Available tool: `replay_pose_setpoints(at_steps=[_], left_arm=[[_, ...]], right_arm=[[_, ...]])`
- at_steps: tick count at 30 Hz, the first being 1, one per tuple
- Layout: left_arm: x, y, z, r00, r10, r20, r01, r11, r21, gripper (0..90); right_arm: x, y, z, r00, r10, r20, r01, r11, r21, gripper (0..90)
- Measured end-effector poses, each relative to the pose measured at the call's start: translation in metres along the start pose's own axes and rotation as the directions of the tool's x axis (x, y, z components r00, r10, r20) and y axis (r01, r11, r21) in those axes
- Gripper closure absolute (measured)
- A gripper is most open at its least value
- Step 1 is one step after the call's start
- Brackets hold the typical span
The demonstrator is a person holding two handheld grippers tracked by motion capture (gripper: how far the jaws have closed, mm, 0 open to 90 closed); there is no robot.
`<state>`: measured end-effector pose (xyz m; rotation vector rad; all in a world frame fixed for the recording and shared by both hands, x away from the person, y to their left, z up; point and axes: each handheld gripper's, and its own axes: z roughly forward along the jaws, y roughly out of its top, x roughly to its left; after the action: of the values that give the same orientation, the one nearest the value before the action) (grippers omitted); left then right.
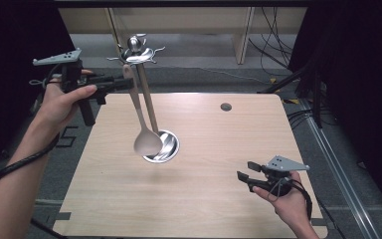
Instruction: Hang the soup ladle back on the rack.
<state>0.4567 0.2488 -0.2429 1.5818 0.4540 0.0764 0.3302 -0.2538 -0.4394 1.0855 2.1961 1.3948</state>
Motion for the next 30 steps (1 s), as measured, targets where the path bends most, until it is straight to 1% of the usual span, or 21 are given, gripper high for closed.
replay_pose_setpoints(at_steps=[2,4,6,9,10,11,12,13,15,18,19,20,22,23,24,25,26,27,29,30], left_arm=[[-0.002,0.0,0.0,0.9997,0.021,-0.007,-0.021,0.9998,0.002,70.7],[-0.005,0.001,0.0,0.9985,0.051,-0.016,-0.051,0.9986,0.012,72.1],[-0.007,0.001,-0.001,0.9977,0.066,-0.018,-0.065,0.9977,0.02,73.1],[-0.011,0.0,-0.004,0.9967,0.078,-0.023,-0.077,0.9969,0.014,73.3],[-0.013,-0.001,-0.004,0.9959,0.086,-0.028,-0.086,0.9962,0.016,73.4],[-0.014,-0.001,-0.005,0.9945,0.097,-0.041,-0.096,0.9952,0.021,73.4],[-0.016,-0.001,-0.007,0.9927,0.108,-0.053,-0.107,0.9939,0.028,73.4],[-0.017,-0.002,-0.008,0.9912,0.118,-0.061,-0.116,0.9927,0.031,73.3],[-0.02,-0.003,-0.012,0.988,0.13,-0.084,-0.127,0.9913,0.035,73.4],[-0.023,-0.005,-0.019,0.9855,0.129,-0.11,-0.126,0.9915,0.032,73.5],[-0.025,-0.006,-0.021,0.9846,0.13,-0.117,-0.128,0.9914,0.028,73.5],[-0.026,-0.007,-0.024,0.9831,0.129,-0.13,-0.127,0.9916,0.024,73.5],[-0.029,-0.008,-0.029,0.9785,0.134,-0.157,-0.132,0.991,0.022,73.6],[-0.031,-0.009,-0.031,0.9749,0.133,-0.179,-0.131,0.9911,0.022,73.6],[-0.033,-0.01,-0.034,0.9699,0.129,-0.206,-0.128,0.9916,0.022,73.6],[-0.035,-0.01,-0.037,0.9636,0.123,-0.237,-0.122,0.9924,0.018,73.6],[-0.037,-0.011,-0.04,0.9549,0.108,-0.276,-0.11,0.9939,0.011,73.6],[-0.039,-0.012,-0.043,0.9411,0.098,-0.324,-0.1,0.9949,0.008,73.6],[-0.041,-0.014,-0.048,0.9101,0.075,-0.408,-0.084,0.9964,-0.005,73.6],[-0.042,-0.015,-0.05,0.8884,0.07,-0.454,-0.081,0.9967,-0.006,73.6]], right_arm=[[0.0,0.0,0.0,1.0,0.0,0.002,0.0,1.0,0.0,43.8],[0.0,0.0,0.0,1.0,0.001,0.0,-0.001,1.0,0.001,43.8],[0.0,0.0,-0.001,1.0,-0.003,-0.001,0.003,1.0,0.009,43.8],[0.0,0.0,-0.001,1.0,-0.004,-0.001,0.004,1.0,0.01,43.8],[0.003,-0.001,-0.002,0.9989,0.046,-0.007,-0.046,0.999,0.029,43.8],[0.003,-0.001,-0.001,0.999,0.044,-0.003,-0.044,0.999,0.019,43.8],[0.002,-0.001,-0.001,0.9992,0.039,-0.004,-0.039,0.999,0.019,43.8],[0.003,-0.001,-0.002,0.9986,0.052,-0.006,-0.052,0.998,0.023,43.8],[0.003,-0.001,-0.002,0.9991,0.043,-0.006,-0.043,0.999,0.028,43.8],[0.003,-0.001,-0.002,0.9991,0.041,-0.006,-0.041,0.999,0.028,43.8],[0.002,-0.001,0.0,0.9992,0.037,-0.012,-0.037,0.999,0.013,43.8],[0.001,-0.001,0.0,0.9998,0.014,-0.012,-0.014,1.0,0.007,43.8],[0.001,0.0,-0.001,0.9998,0.017,-0.009,-0.017,1.0,0.017,43.8],[0.002,0.0,-0.001,0.9996,0.029,-0.005,-0.029,0.999,0.024,43.8],[0.002,-0.001,0.0,0.9995,0.029,-0.009,-0.029,0.999,0.014,43.8],[0.003,-0.001,0.0,0.9991,0.04,-0.013,-0.04,0.999,0.014,43.7],[0.003,-0.001,-0.001,0.9992,0.04,-0.011,-0.039,0.999,0.019,43.8],[0.003,-0.001,-0.002,0.999,0.043,-0.004,-0.043,0.999,0.029,43.8],[0.003,-0.001,-0.002,0.9991,0.042,-0.004,-0.042,0.999,0.029,43.8],[0.003,-0.001,0.0,0.999,0.042,-0.014,-0.042,0.999,0.012,43.8]])
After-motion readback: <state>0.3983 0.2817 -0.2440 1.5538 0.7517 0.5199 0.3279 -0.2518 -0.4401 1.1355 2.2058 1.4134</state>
